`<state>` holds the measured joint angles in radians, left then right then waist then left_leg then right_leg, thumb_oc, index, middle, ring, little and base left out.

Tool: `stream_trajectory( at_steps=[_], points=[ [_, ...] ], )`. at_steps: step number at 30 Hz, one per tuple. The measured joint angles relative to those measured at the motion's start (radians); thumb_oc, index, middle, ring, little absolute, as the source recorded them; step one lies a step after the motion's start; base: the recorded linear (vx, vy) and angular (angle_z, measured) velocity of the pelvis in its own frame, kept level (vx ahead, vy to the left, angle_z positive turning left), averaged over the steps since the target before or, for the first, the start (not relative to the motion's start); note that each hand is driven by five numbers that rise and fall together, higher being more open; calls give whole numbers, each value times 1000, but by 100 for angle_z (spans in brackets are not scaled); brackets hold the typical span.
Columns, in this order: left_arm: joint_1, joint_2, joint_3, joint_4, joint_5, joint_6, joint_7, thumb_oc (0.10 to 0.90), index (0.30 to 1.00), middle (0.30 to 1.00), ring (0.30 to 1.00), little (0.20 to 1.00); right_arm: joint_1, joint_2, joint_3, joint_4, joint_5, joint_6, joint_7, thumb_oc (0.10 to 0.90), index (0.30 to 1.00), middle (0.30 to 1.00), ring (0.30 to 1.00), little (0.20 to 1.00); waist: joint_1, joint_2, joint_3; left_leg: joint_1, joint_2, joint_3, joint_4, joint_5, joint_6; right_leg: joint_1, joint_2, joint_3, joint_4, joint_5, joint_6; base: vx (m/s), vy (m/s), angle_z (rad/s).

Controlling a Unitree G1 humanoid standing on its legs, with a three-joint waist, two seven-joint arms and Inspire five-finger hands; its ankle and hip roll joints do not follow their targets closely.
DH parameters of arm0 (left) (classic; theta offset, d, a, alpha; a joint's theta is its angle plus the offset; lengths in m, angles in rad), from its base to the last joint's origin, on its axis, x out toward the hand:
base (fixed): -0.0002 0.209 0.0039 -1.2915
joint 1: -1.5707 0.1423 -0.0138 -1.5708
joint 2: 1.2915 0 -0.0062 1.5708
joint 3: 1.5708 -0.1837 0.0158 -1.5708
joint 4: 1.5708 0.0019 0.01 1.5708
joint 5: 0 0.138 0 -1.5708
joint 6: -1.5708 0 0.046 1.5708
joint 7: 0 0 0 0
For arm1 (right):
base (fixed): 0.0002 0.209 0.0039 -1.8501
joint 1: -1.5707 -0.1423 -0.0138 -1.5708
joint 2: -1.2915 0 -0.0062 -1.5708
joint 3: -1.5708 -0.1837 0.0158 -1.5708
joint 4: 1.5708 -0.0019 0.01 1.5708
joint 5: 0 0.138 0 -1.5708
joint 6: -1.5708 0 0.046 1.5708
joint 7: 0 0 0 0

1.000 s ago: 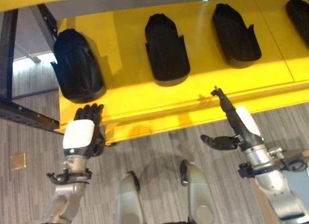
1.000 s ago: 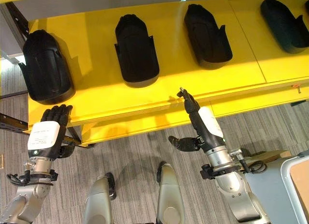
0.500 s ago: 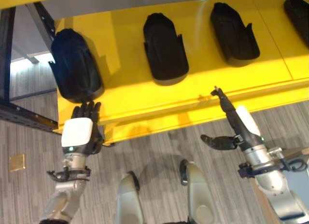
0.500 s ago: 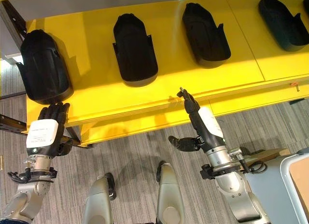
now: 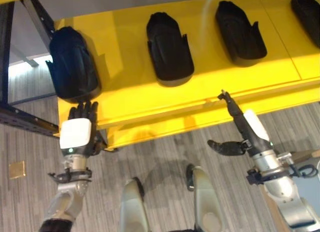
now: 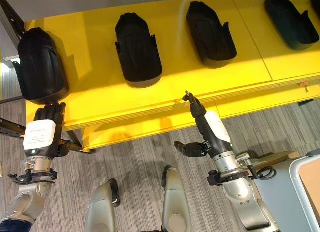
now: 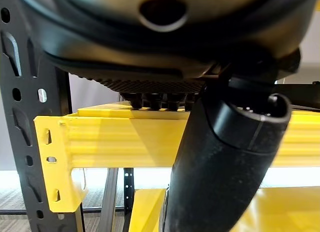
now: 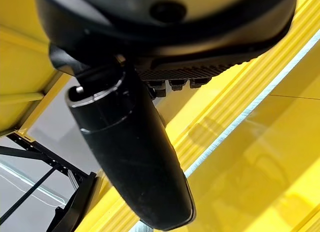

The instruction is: Move parts from the plastic box to the shelf.

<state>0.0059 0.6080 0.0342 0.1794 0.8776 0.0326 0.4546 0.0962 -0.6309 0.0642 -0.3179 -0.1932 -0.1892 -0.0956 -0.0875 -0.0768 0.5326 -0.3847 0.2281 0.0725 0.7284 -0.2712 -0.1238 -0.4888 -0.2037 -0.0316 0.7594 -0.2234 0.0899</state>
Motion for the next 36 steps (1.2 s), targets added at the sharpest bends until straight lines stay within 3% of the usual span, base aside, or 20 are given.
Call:
stream_trajectory(
  at_steps=[36],
  points=[
    [-94, 8, 9, 133, -11, 35, 36, 900, 1000, 1000, 1000, 1000, 2, -14, 0, 0, 0, 0, 1, 900, 1000, 1000, 1000, 1000, -21, -1, 0, -3, 2, 4, 6, -1, -1, -11, 4, 8, 10, 2, -1, 0, 0, 0]
  ],
)
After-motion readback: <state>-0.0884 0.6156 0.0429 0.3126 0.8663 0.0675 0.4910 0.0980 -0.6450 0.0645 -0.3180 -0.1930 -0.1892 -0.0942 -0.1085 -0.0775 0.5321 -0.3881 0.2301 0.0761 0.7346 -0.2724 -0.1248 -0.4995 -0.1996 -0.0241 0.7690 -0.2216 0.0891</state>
